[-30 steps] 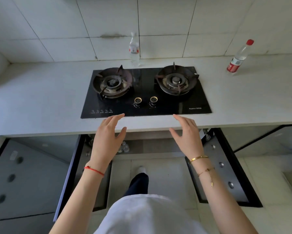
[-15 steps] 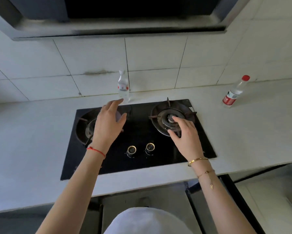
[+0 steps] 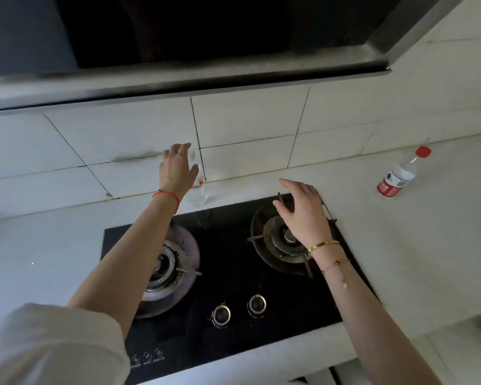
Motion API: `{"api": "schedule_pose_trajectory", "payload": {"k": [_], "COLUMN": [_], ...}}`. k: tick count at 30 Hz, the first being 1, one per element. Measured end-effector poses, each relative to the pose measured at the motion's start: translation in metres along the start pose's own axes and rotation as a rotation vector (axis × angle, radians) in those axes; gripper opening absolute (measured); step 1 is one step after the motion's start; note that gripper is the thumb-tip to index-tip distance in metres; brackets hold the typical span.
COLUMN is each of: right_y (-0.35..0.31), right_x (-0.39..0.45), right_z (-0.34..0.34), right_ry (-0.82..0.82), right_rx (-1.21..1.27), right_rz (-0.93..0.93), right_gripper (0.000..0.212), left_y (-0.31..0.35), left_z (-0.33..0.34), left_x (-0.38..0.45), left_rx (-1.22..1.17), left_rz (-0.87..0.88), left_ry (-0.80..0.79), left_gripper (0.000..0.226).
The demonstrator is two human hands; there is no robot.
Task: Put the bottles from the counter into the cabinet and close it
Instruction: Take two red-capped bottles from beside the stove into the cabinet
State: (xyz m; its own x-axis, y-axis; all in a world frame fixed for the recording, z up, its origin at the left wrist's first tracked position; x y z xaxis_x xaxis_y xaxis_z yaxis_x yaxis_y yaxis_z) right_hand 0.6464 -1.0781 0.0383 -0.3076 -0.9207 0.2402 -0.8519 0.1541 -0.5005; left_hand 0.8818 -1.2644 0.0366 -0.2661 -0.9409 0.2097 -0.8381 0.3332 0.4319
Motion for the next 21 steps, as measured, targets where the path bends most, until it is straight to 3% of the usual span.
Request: {"api": "schedule_pose_trajectory", "payload": {"k": [7,14,21], "right_y": [0.009,0.026,0.054], "right_x": [0.03,0.028,0.015], "right_z": [0.012,0.013,-0.004], "right_ry": [-0.016,-0.024,0.032], "right_rx": [-0.027,-0.006,-0.001], "right_rz": [0.02,0.055,0.097], "right_gripper": [0.047,0.047,0.045], "left_y": [-0.011,0.0,0.056], "left_z": [0.036,0.038,0.022], "left_x": [0.042,0.041,0.011], "left_rx": [0.039,0.015,-0.076], "left_rz": [-0.008,0.023,0.137], "left_ry": [-0.158,-0.097,0.032], "left_gripper": [0.05,0.033,0.036]}}
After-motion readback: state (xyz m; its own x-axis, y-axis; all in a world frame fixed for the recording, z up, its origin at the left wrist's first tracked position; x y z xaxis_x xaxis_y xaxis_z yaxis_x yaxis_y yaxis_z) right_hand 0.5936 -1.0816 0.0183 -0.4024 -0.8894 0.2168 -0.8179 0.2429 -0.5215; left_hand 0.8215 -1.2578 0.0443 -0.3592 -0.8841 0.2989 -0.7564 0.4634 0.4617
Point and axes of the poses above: each hand's wrist, its own x-axis towards the middle knuckle, its own z-axis out of the palm, y = z × x, the point moved 6 cm from there along x, towards the middle knuckle, and after that the axes turned 5 degrees about z, right-handed, at the moved point
